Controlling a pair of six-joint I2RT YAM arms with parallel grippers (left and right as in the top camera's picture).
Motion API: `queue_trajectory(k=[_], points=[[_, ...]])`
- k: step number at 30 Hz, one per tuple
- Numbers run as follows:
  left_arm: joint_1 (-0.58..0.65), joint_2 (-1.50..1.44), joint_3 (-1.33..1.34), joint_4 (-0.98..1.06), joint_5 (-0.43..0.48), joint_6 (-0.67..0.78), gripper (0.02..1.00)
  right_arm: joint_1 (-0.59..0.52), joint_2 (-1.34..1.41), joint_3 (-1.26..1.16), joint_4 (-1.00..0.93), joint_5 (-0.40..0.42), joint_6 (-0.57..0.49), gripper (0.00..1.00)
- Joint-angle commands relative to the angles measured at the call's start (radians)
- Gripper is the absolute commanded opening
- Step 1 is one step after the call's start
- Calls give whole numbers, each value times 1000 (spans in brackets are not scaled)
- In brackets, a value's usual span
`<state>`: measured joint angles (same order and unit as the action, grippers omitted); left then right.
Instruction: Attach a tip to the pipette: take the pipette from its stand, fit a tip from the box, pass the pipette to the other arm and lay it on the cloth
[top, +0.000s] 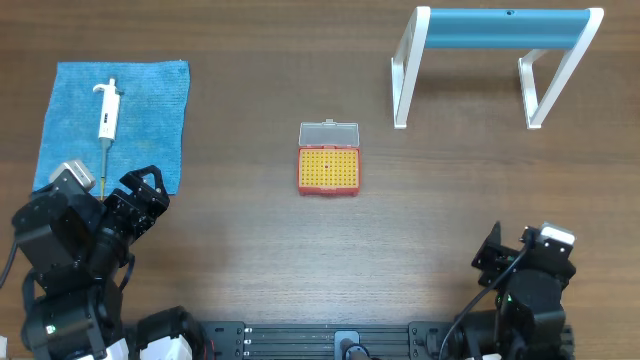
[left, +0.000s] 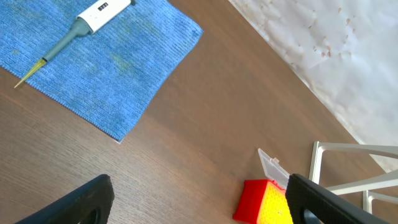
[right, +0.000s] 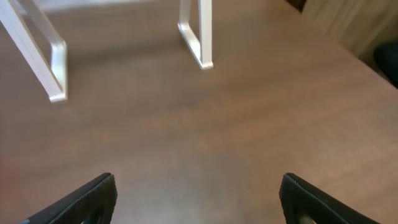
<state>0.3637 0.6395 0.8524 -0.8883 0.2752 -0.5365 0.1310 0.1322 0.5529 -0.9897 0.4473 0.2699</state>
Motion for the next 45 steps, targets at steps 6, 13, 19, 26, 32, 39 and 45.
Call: queue_trajectory(k=[6, 13, 19, 26, 32, 39, 45], points=[[-23, -26, -13, -42, -12, -5, 897, -3, -9, -9, -49, 16, -10, 851], [-285, -239, -399, 702, -256, 286, 897, -3, -9, -9, -49, 16, -10, 851], [-265, -437, -724, 1182, -210, 332, 899, -3, -9, -9, -49, 16, -10, 851], [-258, -557, -837, 1138, -215, 333, 897, -3, -9, -9, -49, 16, -10, 851], [-259, -602, -847, 807, -215, 333, 899, -3, -9, -9, -49, 16, -10, 851], [-259, -637, -847, 811, -219, 333, 901, -3, -9, -9, -49, 16, -10, 853], [-259, -636, -847, 812, -219, 333, 899, -3, -9, -9, -49, 16, -10, 851]])
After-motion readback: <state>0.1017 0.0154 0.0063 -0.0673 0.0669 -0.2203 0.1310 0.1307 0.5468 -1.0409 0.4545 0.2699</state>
